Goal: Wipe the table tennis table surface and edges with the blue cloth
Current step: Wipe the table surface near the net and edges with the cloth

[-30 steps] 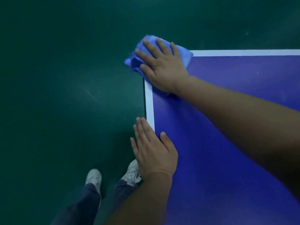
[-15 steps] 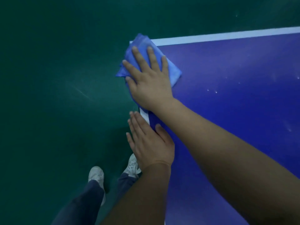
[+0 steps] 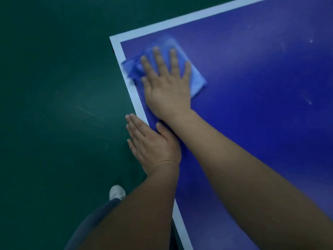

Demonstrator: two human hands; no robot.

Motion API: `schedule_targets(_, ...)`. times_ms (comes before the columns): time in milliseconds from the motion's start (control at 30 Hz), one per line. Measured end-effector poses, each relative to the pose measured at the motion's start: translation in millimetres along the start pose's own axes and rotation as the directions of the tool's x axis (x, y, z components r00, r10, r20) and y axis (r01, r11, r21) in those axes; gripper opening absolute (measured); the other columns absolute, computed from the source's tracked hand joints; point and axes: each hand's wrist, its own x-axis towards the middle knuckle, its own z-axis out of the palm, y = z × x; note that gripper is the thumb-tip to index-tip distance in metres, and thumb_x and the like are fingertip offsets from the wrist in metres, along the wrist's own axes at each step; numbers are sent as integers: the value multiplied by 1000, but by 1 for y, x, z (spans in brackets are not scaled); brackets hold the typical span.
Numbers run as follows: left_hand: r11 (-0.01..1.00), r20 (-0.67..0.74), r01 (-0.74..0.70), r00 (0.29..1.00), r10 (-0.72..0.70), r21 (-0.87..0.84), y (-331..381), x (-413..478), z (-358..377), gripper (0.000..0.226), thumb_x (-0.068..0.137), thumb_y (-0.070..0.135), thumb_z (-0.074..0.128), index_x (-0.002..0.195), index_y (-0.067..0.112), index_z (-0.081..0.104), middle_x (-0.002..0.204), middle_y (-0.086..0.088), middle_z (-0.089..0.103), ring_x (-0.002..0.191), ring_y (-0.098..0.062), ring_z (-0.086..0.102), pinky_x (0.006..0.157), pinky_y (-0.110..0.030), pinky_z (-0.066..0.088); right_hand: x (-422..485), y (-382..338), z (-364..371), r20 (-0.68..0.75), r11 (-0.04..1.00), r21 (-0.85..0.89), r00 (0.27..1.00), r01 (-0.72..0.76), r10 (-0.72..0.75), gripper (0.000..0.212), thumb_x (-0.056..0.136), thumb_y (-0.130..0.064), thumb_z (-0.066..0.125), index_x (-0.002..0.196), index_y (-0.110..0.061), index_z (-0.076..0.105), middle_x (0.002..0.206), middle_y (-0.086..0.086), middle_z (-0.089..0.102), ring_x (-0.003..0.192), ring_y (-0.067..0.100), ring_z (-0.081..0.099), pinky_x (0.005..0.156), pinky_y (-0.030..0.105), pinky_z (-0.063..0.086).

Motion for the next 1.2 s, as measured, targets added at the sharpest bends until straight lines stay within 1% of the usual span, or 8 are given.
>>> schedule_targets(100, 1000, -1, -7, 1000, 7, -14, 0, -2, -1, 74, 95, 38, 32, 159, 7, 12, 168, -9, 15, 153, -26, 21, 121, -48, 19, -19, 45, -9, 33, 992, -37, 992, 123, -122, 54, 103, -50, 21, 156, -40, 26, 167, -7, 17, 154, 30, 11, 121, 55, 7)
schedule_targets(367, 993, 149, -68, 985, 82, -99, -9, 5, -12, 73, 104, 34, 39, 160, 10, -2, 170, -3, 0, 156, -18, 5, 126, -43, 3, -35, 126, -24, -59, 734, 93, 732, -673, 679, 56, 104, -48, 25, 159, -36, 21, 169, -3, 9, 155, 33, 3, 120, 62, 4)
schedule_targets(567, 930, 77, -362, 927, 366, -68, -6, 70, -53, 62, 91, 23, 44, 152, 11, 39, 164, -13, 23, 153, -27, 17, 124, -52, -1, -24, -1, -3, -45, 915, 105, 917, -390, 396, 54, 105, -48, 26, 157, -37, 24, 168, -3, 12, 155, 33, 5, 120, 61, 3)
schedule_targets(633, 814, 101, -580, 809, 579, -21, 7, 107, -68, 52, 87, 12, 53, 139, 10, 55, 155, -18, 37, 146, -35, 31, 123, -57, 6, -43, -13, -1, -48, 910, 121, 913, -397, 405, 53, 104, -47, 26, 156, -36, 29, 167, -3, 18, 154, 33, 10, 121, 60, 7)
schedule_targets(767, 237, 382, -971, 229, 896, 26, 44, 189, -72, 43, 84, 14, 55, 125, 6, 65, 146, -19, 49, 137, -40, 44, 119, -64, 16, -91, 12, 0, -101, 788, 112, 782, -606, 615, 53, 102, -47, 36, 153, -32, 41, 164, -1, 28, 152, 35, 20, 119, 62, 16)
schedule_targets(900, -150, 572, -986, -166, 804, -76, 86, 238, -62, 47, 90, 23, 43, 130, 8, 63, 151, -15, 47, 142, -37, 39, 120, -62, 16, -59, 3, -5, -60, 352, 171, 347, -920, 936, 59, 101, -50, 26, 157, -32, 30, 168, -2, 15, 154, 36, 7, 119, 64, 9)
schedule_targets(1100, -257, 573, -929, -368, 732, -267, 97, 244, -46, 54, 93, 28, 40, 138, 2, 53, 157, -15, 39, 148, -34, 32, 121, -59, 17, -4, -80, 4, -91, 515, 183, 507, -837, 857, 54, 102, -48, 32, 154, -32, 36, 165, -2, 25, 153, 33, 17, 120, 62, 14)
schedule_targets(1200, -326, 600, -913, -407, 688, -245, 95, 249, -42, 59, 98, 35, 37, 151, 8, 39, 162, -13, 31, 152, -33, 22, 123, -56, 12, -93, -66, 7, -90, 353, 151, 343, -923, 935, 54, 100, -45, 37, 150, -28, 45, 161, 4, 34, 150, 38, 26, 117, 65, 19)
